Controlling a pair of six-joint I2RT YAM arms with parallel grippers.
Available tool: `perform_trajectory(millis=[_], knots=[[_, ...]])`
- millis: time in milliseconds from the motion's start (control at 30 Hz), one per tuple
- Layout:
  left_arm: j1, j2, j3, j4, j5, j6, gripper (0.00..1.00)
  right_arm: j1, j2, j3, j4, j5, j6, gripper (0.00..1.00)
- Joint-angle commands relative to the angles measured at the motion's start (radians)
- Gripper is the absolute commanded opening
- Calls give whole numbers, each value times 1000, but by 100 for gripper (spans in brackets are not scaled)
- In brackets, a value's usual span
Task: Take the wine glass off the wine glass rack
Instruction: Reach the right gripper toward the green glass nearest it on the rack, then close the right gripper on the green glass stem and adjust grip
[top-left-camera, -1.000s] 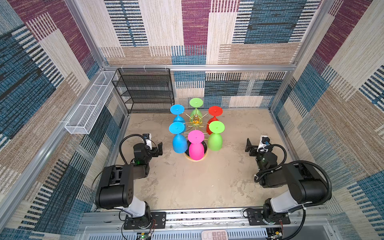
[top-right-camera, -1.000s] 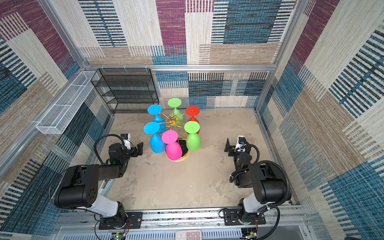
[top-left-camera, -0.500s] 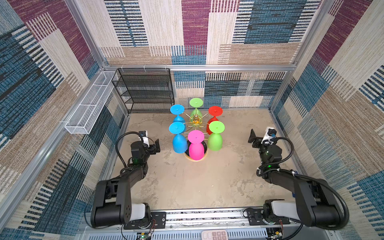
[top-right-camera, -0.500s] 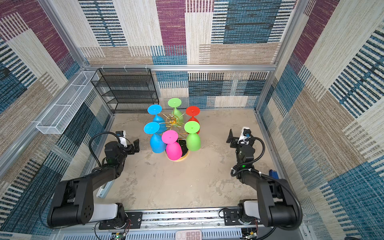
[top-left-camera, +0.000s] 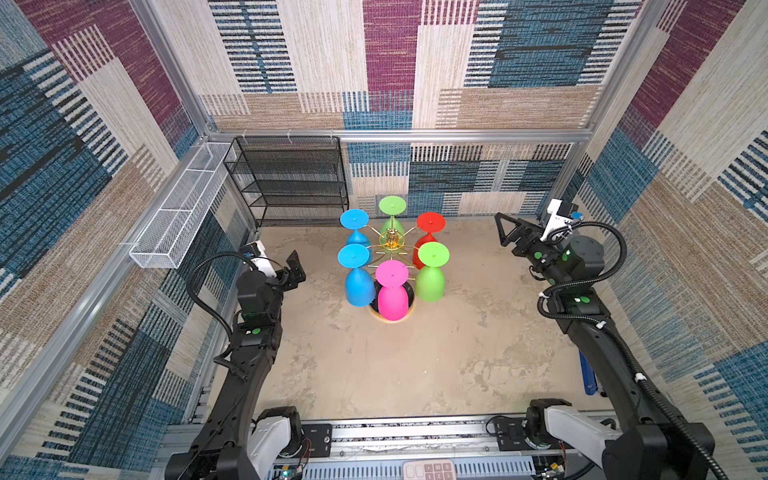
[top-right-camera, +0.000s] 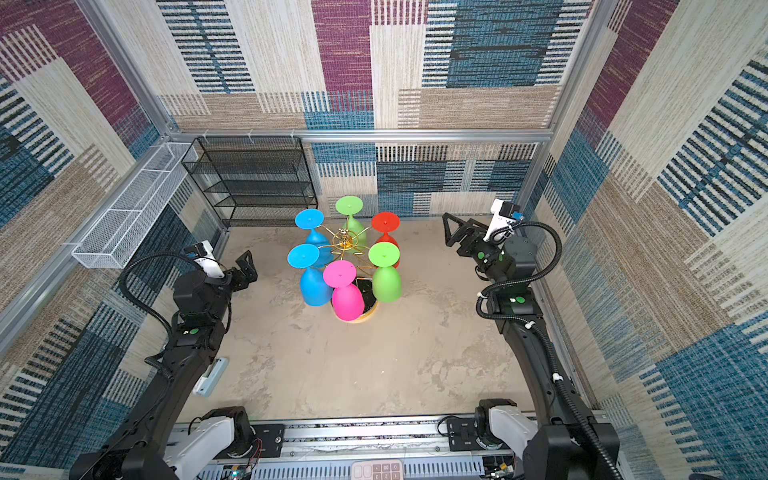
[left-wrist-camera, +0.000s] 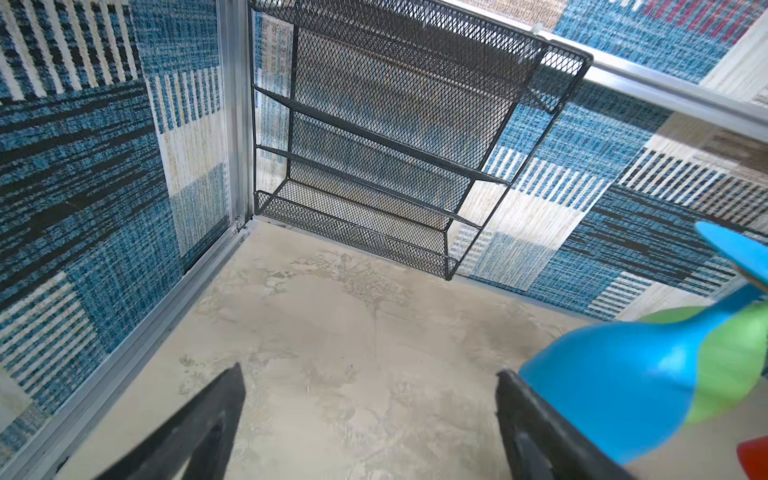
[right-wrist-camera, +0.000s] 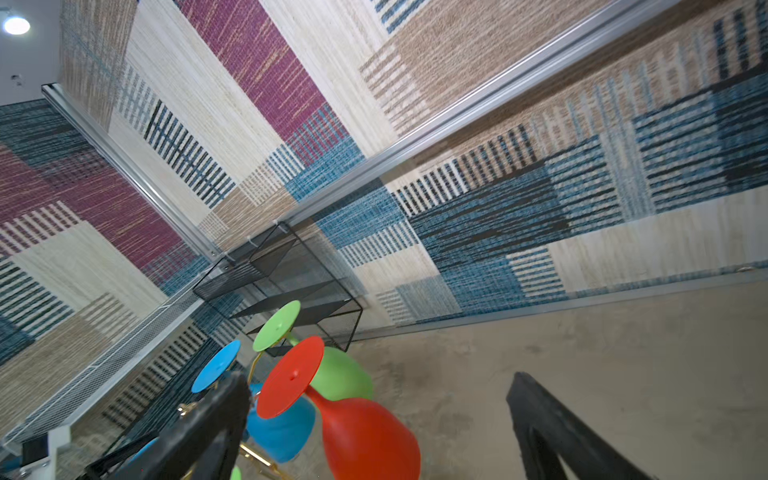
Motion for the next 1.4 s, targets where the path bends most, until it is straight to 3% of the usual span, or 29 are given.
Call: perform_trajectory(millis=[0, 67, 167, 333, 433, 633, 867, 1367], knots=[[8, -5, 25, -44, 31, -49, 97, 0, -4, -1, -154, -24, 2, 99], [13, -6, 37, -65, 34, -51, 97, 0, -18, -23, -200, 5, -14, 100], [18, -5, 47, -87, 29, -62, 98, -1, -44, -49, -269, -60, -9, 93], [34, -2, 67, -103, 56, -85, 99, 1, -64, -77, -240, -325, 86, 74], [42, -4, 69, -104, 73, -98, 99, 17, -60, -60, -225, -403, 135, 68], [48, -2, 70, -102, 93, -117, 99, 131, 6, 12, -260, -391, 165, 65], [52, -3, 70, -102, 113, -129, 99, 218, 89, 42, -197, -382, 221, 54], [57, -11, 62, -95, 120, -137, 99, 262, 143, 81, -152, -399, 287, 34]])
